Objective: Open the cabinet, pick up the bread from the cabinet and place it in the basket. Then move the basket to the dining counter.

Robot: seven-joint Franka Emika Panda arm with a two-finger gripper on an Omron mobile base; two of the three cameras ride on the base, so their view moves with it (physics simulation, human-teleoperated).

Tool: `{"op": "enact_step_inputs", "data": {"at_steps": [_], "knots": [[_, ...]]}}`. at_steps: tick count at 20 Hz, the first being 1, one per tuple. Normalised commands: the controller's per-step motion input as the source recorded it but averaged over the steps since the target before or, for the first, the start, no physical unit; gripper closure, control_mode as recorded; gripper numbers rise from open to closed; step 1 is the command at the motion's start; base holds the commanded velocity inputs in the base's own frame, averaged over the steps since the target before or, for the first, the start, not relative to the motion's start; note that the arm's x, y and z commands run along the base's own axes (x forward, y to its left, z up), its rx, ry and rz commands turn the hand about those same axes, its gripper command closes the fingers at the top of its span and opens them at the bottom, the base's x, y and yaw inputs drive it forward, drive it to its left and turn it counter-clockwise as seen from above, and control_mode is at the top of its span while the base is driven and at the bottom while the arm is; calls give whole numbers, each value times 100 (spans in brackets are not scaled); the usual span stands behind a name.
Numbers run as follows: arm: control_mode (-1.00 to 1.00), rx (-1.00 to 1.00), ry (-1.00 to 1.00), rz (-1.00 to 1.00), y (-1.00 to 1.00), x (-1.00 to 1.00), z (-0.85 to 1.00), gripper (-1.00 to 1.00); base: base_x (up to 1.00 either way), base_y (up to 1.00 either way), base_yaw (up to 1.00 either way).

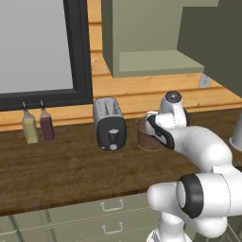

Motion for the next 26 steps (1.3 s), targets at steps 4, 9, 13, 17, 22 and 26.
{"op": "enact_step_inputs", "data": {"at_steps": [4,9,13,17,22,26], "knots": [[-100,18,13,-17,-8,-19,-6,-100,0,0,0],[-100,17,4,-7,-19,29,-6,-100,0,0,0],[-100,3,5,-7,-15,32,-27,-100,0,0,0],[-100,1,5,-8,0,26,-55,-100,0,0,0],[-100,1,5,-10,0,1,-43,-100,0,0,0],[-100,2,3,-8,0,22,-43,-100,0,0,0]]}}
